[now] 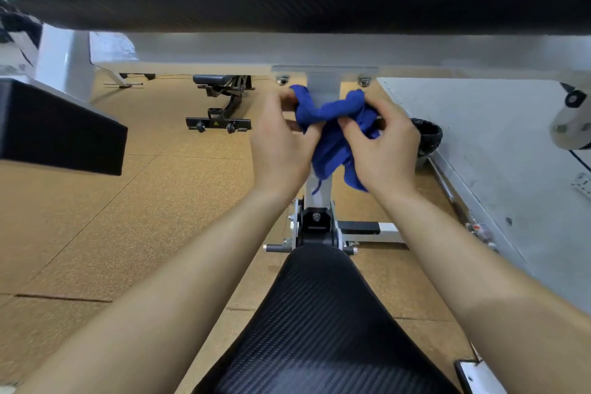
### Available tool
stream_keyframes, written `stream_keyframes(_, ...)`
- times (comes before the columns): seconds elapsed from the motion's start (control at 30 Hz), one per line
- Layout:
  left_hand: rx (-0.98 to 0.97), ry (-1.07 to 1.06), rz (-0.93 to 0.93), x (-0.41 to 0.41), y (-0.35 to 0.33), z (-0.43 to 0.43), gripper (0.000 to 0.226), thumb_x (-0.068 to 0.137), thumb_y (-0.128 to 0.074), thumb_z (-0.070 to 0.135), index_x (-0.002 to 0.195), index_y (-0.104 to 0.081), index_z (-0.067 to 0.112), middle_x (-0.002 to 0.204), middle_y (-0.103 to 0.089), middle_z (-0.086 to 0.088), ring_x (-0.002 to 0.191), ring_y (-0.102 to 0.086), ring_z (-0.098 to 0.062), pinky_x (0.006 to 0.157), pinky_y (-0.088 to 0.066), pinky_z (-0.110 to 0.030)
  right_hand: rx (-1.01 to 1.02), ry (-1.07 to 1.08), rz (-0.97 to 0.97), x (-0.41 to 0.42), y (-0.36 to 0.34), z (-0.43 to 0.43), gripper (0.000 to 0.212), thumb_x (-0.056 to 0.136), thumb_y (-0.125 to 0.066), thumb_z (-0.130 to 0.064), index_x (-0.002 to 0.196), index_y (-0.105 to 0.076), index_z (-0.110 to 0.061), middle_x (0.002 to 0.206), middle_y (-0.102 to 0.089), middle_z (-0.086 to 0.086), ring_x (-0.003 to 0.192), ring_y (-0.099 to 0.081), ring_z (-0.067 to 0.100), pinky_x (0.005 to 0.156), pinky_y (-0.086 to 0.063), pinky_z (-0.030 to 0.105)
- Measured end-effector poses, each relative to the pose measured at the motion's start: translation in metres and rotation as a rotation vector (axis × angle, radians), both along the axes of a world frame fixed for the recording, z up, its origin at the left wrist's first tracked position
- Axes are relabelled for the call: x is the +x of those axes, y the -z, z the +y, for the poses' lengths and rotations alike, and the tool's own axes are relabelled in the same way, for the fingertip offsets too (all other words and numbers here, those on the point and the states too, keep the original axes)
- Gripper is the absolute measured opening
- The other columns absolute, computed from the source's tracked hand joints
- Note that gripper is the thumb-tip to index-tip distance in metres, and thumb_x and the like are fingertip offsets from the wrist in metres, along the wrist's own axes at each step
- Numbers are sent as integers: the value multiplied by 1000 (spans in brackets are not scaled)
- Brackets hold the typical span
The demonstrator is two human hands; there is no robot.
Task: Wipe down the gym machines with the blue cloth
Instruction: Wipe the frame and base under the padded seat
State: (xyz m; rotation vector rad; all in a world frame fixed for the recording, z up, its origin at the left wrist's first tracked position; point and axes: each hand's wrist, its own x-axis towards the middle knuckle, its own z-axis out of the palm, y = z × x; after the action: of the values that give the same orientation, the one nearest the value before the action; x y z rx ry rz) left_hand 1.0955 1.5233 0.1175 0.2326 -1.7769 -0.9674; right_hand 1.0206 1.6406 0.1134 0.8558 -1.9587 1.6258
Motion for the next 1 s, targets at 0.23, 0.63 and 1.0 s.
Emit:
stream_keyframes(0.23,-230,-167,107,-30,-35,5,27,88,-63,7,114,-57,7,112,-55,-7,100,-54,-18,86,-49,-33,-111,237,248,-3,-42,-16,34,85,-64,-6,119,-65,-6,107,-57,13,90,-47,3,82,-36,5)
stream_keyframes(0.63,-722,-546,-151,-13,-12,-78,44,91,-51,14,134,-57,4,138,-60,-14,130,-54,-30,111,-39,-45,590,404,667,-5,-16,-72,58,103,-35,-38,151,-40,-6,158,-37,17,147,-32,34,122,-20,49)
stream_keyframes(1.0,-886,-475,-101,-32,-9,-64,48,103,-43,29,140,-52,0,142,-54,-23,136,-49,-34,109,-42,-43,266,544,642,-21,-6,-55,41,98,-53,-7,139,-57,-7,127,-58,19,107,-51,34,88,-48,43)
